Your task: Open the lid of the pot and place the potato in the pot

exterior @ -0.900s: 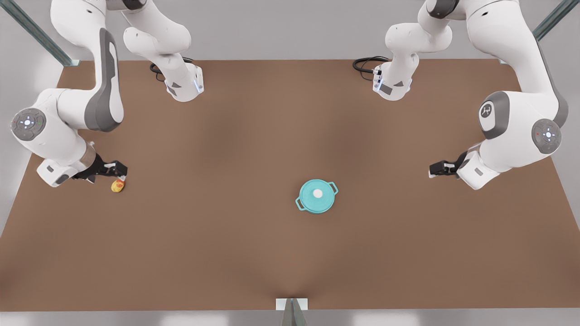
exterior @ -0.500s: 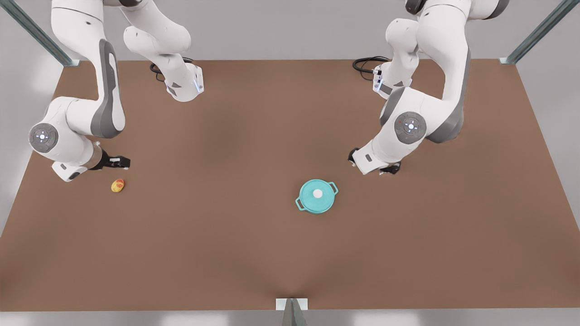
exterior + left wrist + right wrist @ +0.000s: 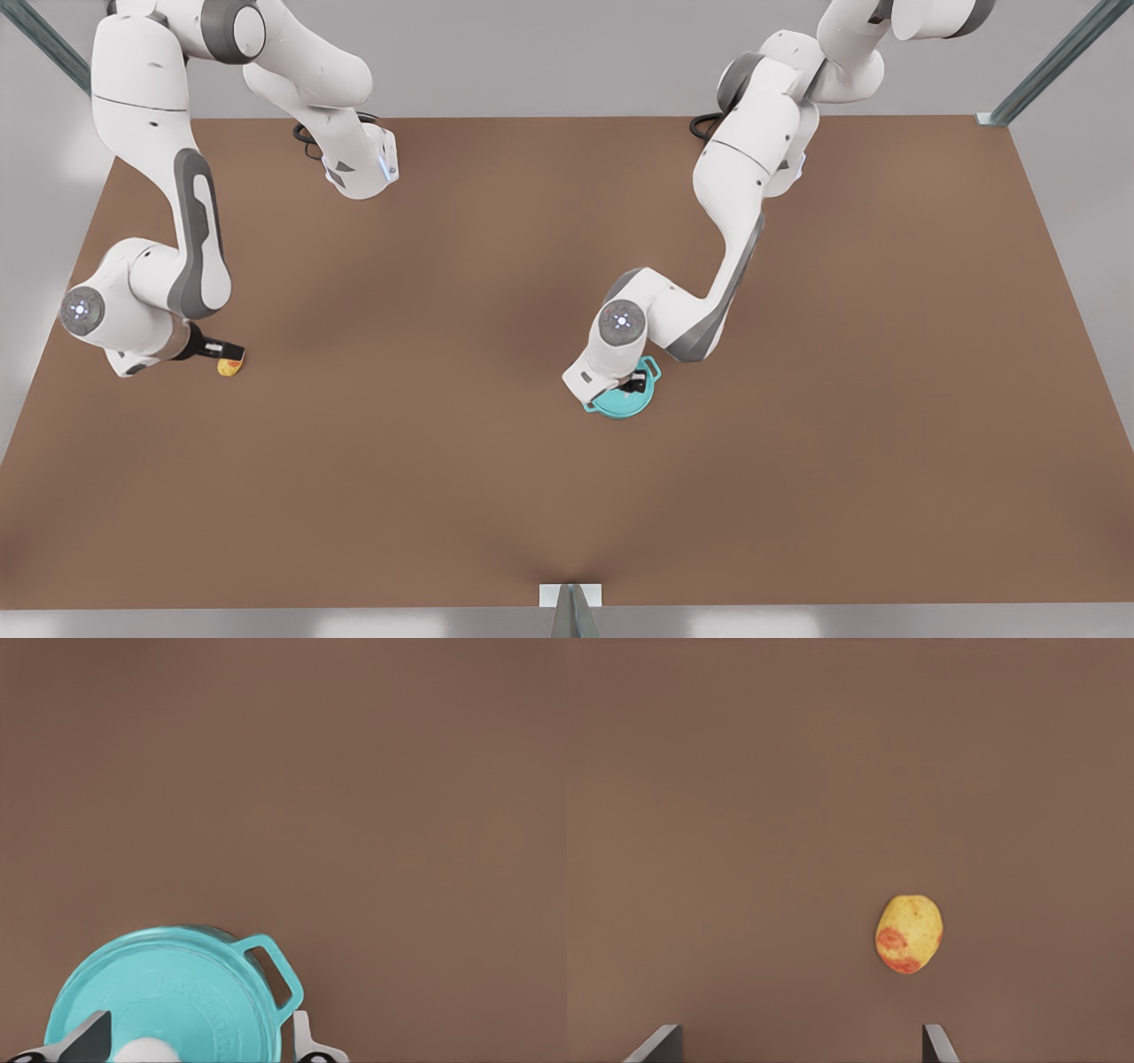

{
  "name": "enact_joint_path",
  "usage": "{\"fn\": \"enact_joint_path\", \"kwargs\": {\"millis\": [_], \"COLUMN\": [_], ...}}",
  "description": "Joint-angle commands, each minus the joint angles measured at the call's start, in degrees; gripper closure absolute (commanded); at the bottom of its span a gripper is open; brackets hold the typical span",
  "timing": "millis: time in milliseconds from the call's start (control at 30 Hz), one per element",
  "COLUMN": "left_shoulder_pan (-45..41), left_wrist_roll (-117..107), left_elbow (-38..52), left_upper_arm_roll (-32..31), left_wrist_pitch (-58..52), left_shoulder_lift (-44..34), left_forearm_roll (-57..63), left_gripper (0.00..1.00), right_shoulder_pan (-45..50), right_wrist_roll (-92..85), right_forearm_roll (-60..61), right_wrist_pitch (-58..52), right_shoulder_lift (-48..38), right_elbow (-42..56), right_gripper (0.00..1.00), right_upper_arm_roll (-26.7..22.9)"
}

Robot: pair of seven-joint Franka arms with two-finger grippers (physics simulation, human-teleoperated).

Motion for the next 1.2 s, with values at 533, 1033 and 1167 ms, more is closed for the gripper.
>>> {"fn": "enact_joint_path", "kwargs": {"millis": [533,1033,1167], "left_shoulder_pan": [0.54,0.27,0.36], "left_wrist_roll": [-12.61,-13.13,-13.22], "left_elbow": [-9.73,-13.68,-13.6], "left_upper_arm_roll": [0.1,-0.17,-0.17], "left_wrist_pitch": [5.13,6.63,6.54], "left_shoulder_lift": [-4.1,-5.07,-5.34], "left_forearm_roll": [6.15,5.98,5.98], "left_gripper": [0.0,0.0,0.47], "right_shoulder_pan": [-1.41,-5.11,-5.11], "right_wrist_roll": [-0.2,-2.66,-2.66], "right_forearm_roll": [0.47,0.3,0.38], "right_wrist_pitch": [7.33,11.81,14.1], "right_shoulder_lift": [3.53,8.63,10.38], "right_elbow": [-3.42,-0.96,-1.14], "right_gripper": [0.0,0.0,0.0], "right_upper_arm_roll": [0.26,0.35,0.43]}}
